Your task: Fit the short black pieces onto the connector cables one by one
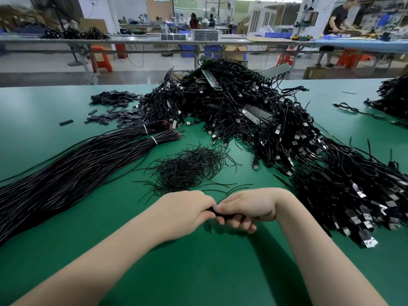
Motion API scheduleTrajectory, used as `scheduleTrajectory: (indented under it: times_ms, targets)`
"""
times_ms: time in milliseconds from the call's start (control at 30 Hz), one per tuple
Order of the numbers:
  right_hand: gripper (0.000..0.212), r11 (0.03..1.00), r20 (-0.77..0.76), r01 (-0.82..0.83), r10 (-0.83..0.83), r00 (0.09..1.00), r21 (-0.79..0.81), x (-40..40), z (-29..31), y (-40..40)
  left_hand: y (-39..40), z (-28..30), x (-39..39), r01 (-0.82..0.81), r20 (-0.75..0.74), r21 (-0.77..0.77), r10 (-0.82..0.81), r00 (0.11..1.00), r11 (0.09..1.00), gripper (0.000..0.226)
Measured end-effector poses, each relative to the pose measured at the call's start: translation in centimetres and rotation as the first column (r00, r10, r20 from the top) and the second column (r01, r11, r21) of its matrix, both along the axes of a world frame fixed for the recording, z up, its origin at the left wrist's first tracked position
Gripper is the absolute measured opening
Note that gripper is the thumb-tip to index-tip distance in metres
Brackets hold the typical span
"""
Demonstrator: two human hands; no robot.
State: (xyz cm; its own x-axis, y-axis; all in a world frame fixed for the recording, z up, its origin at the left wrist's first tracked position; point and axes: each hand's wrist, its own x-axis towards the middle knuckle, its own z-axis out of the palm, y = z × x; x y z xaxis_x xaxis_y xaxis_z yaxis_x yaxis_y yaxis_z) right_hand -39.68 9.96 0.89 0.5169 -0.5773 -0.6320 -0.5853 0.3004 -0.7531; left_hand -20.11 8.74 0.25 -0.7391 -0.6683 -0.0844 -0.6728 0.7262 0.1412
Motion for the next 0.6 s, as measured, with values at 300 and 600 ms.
scheduleTrajectory:
  times_ms: [300,600]
  targets:
    - [0.042,0.989,0.157,0.151,-0.148,0.976,-0.006,-1.1,0.2,-1.1,0.1,-1.7,-0.2,-0.025,-0.173,-0.496,-0.071,0.982,0.868,0.030]
    - [0.017,0.452,-0.176,0.178,-0.637,0.750,-0.874,-1.6,-3.0,-3.3,-2.6,-4.6,-0.3,-0.529,-0.696,0.143,0.465,0.548,0.837,0.028]
